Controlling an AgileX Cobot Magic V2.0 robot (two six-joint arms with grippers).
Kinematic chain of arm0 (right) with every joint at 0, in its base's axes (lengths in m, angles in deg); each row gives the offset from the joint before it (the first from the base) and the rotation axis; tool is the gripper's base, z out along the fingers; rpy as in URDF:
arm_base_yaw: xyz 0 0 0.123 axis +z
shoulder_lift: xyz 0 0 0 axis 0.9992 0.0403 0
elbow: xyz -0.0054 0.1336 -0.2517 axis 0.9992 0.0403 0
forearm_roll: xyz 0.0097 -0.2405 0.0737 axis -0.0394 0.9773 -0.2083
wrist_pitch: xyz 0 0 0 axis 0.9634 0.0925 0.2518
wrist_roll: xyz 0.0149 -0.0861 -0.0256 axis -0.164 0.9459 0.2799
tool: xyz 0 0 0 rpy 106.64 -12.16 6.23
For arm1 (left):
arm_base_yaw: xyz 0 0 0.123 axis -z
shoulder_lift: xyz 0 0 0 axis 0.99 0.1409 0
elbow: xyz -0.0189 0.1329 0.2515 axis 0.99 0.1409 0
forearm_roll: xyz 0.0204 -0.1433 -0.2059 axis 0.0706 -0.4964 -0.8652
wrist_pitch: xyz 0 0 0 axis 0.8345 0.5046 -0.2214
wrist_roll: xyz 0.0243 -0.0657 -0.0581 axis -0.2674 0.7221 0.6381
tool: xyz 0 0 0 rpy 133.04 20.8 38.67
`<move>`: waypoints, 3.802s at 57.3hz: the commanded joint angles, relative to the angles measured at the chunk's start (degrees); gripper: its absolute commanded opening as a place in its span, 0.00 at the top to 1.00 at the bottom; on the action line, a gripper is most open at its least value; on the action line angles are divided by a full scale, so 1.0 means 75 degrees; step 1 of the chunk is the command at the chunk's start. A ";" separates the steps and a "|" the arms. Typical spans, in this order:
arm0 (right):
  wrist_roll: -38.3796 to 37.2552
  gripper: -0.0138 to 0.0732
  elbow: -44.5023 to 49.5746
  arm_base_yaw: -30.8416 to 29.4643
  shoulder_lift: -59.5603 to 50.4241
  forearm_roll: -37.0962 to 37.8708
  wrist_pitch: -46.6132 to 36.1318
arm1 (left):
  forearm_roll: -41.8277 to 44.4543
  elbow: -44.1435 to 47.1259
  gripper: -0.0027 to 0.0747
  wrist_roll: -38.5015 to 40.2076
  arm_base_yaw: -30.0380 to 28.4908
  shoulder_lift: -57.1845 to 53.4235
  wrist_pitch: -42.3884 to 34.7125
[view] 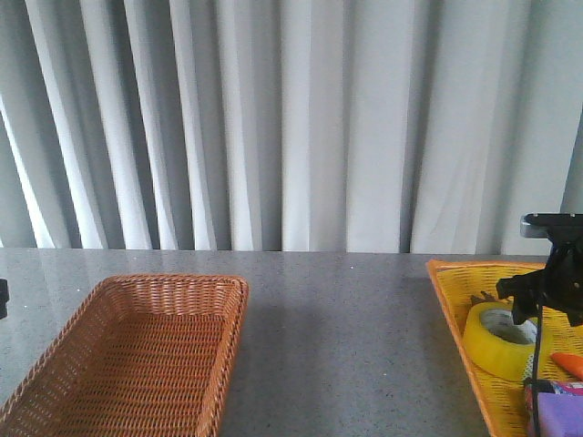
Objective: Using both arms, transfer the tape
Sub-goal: 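Lower the right gripper into the yellow basket and grasp the yellow tape roll, then lift the tape roll out and set it on the table between baskets, then open the right gripper and raise it away from the tape, then reach the left gripper over the tape roll and grasp its rim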
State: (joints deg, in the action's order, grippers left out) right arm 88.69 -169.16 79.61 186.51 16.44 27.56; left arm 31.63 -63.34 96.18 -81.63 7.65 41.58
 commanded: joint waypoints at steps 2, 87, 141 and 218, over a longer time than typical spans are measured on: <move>0.0126 0.24 -0.0480 -0.0012 -0.0186 -0.0030 -0.0131 | -0.0045 -0.0229 0.32 0.0061 0.0058 -0.0101 -0.0520; 0.1707 0.83 -0.2587 0.2110 -0.0375 -0.1366 0.1641 | 0.0031 -0.0229 0.32 0.0053 0.0058 -0.0101 -0.0720; 0.1098 0.25 -0.1948 0.3178 0.0927 -0.0289 0.1416 | -0.0050 -0.0229 0.32 -0.0023 0.0094 -0.0101 0.0081; 0.0492 0.85 -0.1034 -0.0133 -0.3467 -0.1279 0.1425 | -0.1880 -0.8844 0.32 -0.2408 0.4256 0.7168 0.3105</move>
State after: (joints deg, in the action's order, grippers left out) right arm 92.47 -175.68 78.95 162.91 7.19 41.08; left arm 17.90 -124.82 77.99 -50.52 60.74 66.11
